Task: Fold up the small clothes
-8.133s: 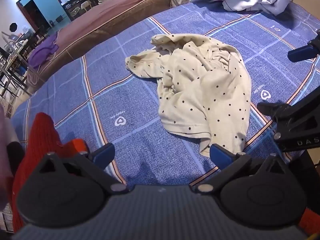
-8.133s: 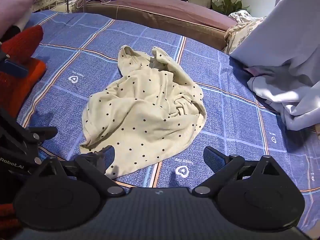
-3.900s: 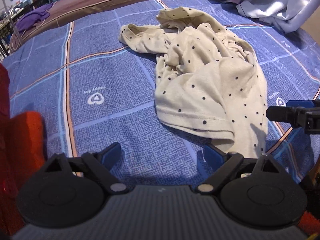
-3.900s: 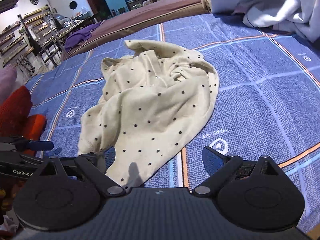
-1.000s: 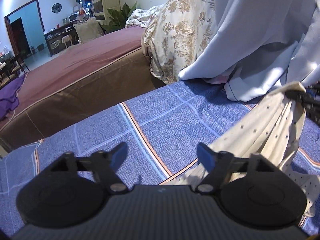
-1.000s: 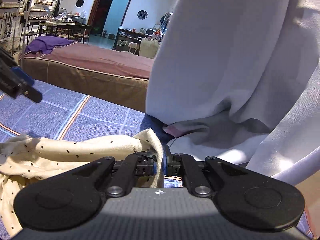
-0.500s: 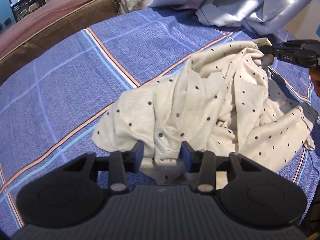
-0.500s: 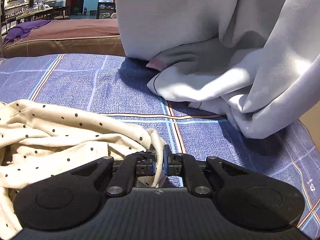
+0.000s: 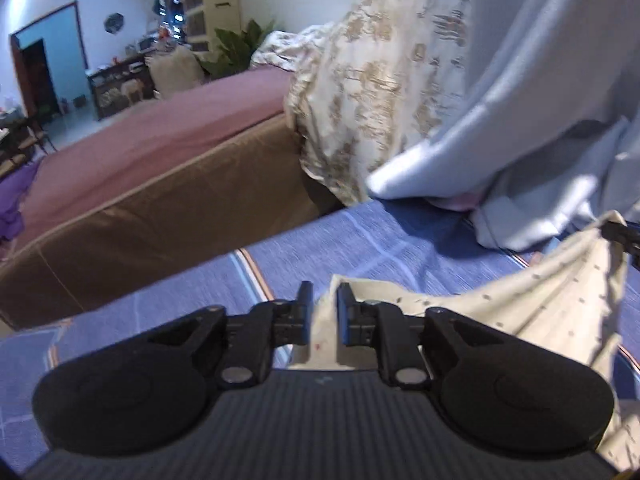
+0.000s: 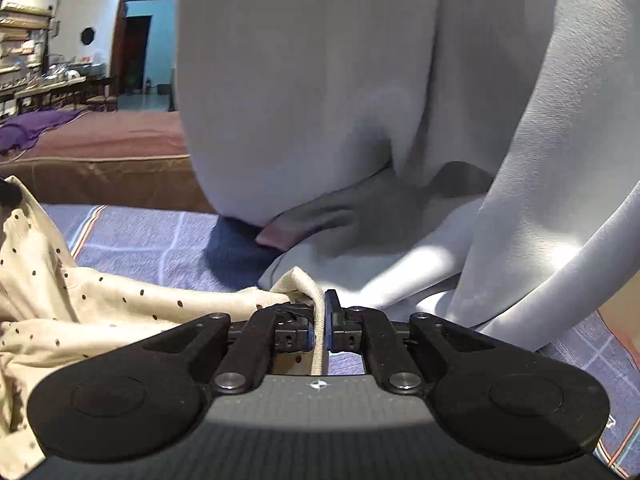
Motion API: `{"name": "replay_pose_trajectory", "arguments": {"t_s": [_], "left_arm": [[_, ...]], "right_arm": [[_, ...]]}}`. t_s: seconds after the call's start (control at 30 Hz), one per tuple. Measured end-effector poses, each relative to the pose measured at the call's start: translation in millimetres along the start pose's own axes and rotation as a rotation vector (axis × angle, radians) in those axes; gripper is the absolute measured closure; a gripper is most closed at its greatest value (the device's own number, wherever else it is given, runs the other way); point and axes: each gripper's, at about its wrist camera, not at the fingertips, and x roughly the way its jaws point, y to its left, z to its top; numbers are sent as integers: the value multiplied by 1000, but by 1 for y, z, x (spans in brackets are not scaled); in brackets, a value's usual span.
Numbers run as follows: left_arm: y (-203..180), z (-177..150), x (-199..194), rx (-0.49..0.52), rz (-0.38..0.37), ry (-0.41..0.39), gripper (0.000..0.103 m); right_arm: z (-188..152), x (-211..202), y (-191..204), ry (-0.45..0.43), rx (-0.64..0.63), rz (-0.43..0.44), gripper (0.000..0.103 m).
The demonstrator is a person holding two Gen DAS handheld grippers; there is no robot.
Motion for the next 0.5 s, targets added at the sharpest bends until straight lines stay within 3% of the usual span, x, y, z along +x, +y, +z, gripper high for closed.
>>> {"name": "replay_pose_trajectory", "arguments": {"t_s": [0.03,0.07,0.1,0.17,0.2,0.27,0.4,0.5], "left_arm": [[0,3,10,0,51,7,17],[-1,2,16,13,78,30,1],[-2,-3,19,33,81,43,1],[-3,-22,17,65,78,69,1],[-3,-33,15,67,67,85,1],[0,-69,3,24,34,124,0],[2,-148,-22,-121,-59,215,0],[2,-200,-44,-197,-54,257,0]], "right_arm": [[0,10,-5,20,38,-43,89],[-2,20,-9,64,67,-64,65],[-6,27,-12,112,102,-74,56],[-18,18,-14,95,155,8,25],[-25,11,-11,86,146,48,19],[-38,-4,5,101,72,112,15],[-63,-44,45,124,-36,358,17],[-76,-79,87,115,-129,530,17]]}}
